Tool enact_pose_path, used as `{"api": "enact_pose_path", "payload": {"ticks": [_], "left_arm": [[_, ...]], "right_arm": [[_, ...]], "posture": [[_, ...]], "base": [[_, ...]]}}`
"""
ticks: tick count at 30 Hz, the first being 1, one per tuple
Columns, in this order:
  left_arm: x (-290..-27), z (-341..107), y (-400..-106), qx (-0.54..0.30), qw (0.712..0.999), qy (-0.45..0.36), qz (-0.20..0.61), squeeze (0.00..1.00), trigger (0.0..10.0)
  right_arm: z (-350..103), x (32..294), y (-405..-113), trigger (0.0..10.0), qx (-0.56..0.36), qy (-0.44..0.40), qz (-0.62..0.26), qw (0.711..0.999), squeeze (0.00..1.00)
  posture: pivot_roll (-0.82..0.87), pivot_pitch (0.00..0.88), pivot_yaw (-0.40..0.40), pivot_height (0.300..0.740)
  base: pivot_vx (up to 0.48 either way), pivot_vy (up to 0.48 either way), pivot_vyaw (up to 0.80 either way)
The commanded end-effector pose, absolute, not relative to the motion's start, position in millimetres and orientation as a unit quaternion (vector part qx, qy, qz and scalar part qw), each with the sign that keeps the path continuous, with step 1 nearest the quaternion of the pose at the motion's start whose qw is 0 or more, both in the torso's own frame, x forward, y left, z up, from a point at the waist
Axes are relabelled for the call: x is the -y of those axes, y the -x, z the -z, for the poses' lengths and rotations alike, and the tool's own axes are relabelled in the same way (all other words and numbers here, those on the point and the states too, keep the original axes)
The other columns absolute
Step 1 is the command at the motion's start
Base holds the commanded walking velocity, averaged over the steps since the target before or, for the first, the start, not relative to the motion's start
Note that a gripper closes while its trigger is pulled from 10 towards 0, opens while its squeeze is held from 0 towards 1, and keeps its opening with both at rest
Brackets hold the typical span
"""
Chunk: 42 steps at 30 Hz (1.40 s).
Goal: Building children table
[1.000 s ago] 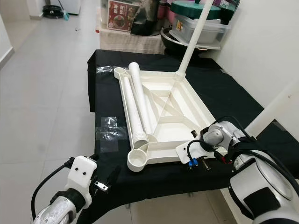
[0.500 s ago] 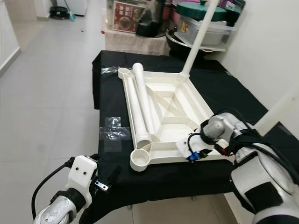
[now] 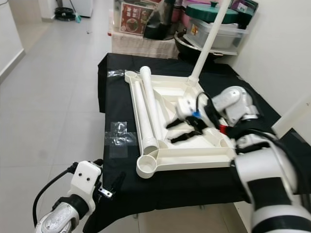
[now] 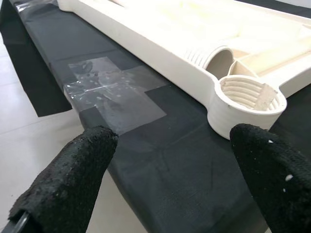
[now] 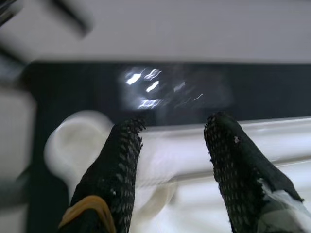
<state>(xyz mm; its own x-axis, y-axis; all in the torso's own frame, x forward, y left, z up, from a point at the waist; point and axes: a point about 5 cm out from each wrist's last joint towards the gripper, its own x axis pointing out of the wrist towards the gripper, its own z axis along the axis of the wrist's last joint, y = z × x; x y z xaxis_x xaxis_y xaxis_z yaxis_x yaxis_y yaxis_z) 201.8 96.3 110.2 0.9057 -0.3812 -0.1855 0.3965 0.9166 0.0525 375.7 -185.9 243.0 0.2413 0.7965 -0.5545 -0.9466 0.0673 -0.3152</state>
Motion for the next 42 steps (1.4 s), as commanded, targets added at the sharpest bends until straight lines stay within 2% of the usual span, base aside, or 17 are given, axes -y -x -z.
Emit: {"api": "enact_pose_path", "payload": {"ticks": [1,2,3,4,6,14,19,22,23,24,26,27,28,30,34,38,42], "left_arm": [[-94.1,-105.5,-200.5,-0.099,0.973,-0.041,0.204,0.00,10.0],[-93.9,-105.5,-200.5,-0.099,0.973,-0.041,0.204,0.00,10.0],[-93.7,-105.7,-200.5,-0.098,0.973,-0.041,0.204,0.00,10.0],[-93.7,-105.7,-200.5,-0.098,0.973,-0.041,0.204,0.00,10.0],[-93.4,-106.0,-200.4,-0.097,0.973,-0.042,0.204,0.00,10.0],[-93.9,-106.1,-199.9,-0.097,0.974,-0.040,0.201,0.00,10.0],[-93.4,-105.9,-200.3,-0.098,0.973,-0.040,0.204,0.00,10.0],[-93.2,-106.0,-200.2,-0.097,0.974,-0.041,0.203,0.00,10.0],[-93.6,-106.1,-200.0,-0.096,0.974,-0.042,0.201,0.00,10.0],[-93.6,-106.1,-200.0,-0.096,0.974,-0.042,0.201,0.00,10.0],[-94.2,-105.7,-199.9,-0.096,0.974,-0.041,0.201,0.00,10.0],[-94.2,-105.7,-199.9,-0.096,0.974,-0.041,0.201,0.00,10.0],[-94.3,-105.4,-199.9,-0.097,0.974,-0.041,0.201,0.00,10.0],[-94.5,-105.0,-200.1,-0.097,0.974,-0.041,0.202,0.00,10.0],[-94.9,-104.8,-200.5,-0.097,0.974,-0.042,0.203,0.00,10.0],[-103.9,-105.8,-197.7,-0.091,0.975,-0.058,0.194,0.00,10.0],[-107.5,-105.2,-194.4,-0.093,0.974,-0.065,0.195,0.00,10.0]], "right_arm": [[-251.2,184.7,-384.7,10.0,-0.095,0.281,-0.553,0.779,0.00],[-244.7,180.0,-392.7,10.0,-0.109,0.262,-0.501,0.818,0.00],[-238.0,176.6,-398.0,10.0,-0.121,0.255,-0.458,0.843,0.00],[-238.0,176.6,-398.0,10.0,-0.121,0.255,-0.458,0.843,0.00],[-224.7,173.1,-402.2,10.0,-0.144,0.234,-0.407,0.871,0.00],[-211.4,163.2,-401.0,10.0,-0.141,0.225,-0.404,0.876,0.00],[-204.3,164.9,-403.9,10.0,-0.160,0.202,-0.352,0.900,0.00],[-205.8,160.6,-404.8,10.0,-0.138,0.219,-0.347,0.902,0.00],[-206.7,157.7,-402.0,10.0,-0.122,0.238,-0.376,0.887,0.00],[-206.7,157.7,-402.0,10.0,-0.122,0.238,-0.376,0.887,0.00],[-199.5,158.8,-388.8,10.0,-0.141,0.245,-0.456,0.844,0.00],[-199.5,158.8,-388.8,10.0,-0.141,0.245,-0.456,0.844,0.00],[-196.6,160.1,-381.9,10.0,-0.152,0.237,-0.488,0.826,0.00],[-194.5,163.3,-375.3,10.0,-0.149,0.247,-0.503,0.815,0.00],[-190.3,169.7,-370.8,10.0,-0.146,0.271,-0.479,0.822,0.00],[-179.2,168.2,-359.6,10.0,-0.128,0.301,-0.418,0.848,0.00],[-176.9,166.7,-351.7,10.0,-0.112,0.317,-0.408,0.849,0.00]], "posture": [[0.04,0.015,-0.163,0.740],[0.05,0.015,-0.165,0.740],[0.05,0.014,-0.165,0.740],[0.05,0.014,-0.165,0.740],[0.05,0.015,-0.168,0.740],[0.05,0.016,-0.171,0.740],[0.05,0.012,-0.167,0.740],[0.06,0.010,-0.172,0.740],[0.06,0.010,-0.172,0.740],[0.06,0.010,-0.172,0.740],[0.05,0.004,-0.170,0.740],[0.05,0.004,-0.170,0.740],[0.05,0.003,-0.169,0.740],[0.04,0.001,-0.163,0.740],[0.04,0.000,-0.162,0.740],[0.04,0.000,-0.153,0.740],[0.04,0.000,-0.153,0.740]], "base": [[0.000,0.000,0.00],[0.000,0.000,0.00],[0.000,0.000,0.00],[0.000,0.000,0.00],[0.000,0.000,0.00],[0.000,0.000,0.00],[0.000,0.000,0.00],[0.000,0.000,0.00],[0.000,0.000,0.00],[0.000,0.000,0.00],[0.000,0.000,0.00],[0.000,0.000,0.00],[0.000,0.000,0.00],[0.000,0.000,0.00],[0.000,0.000,0.00],[0.000,0.000,0.00],[0.000,0.000,0.00]]}}
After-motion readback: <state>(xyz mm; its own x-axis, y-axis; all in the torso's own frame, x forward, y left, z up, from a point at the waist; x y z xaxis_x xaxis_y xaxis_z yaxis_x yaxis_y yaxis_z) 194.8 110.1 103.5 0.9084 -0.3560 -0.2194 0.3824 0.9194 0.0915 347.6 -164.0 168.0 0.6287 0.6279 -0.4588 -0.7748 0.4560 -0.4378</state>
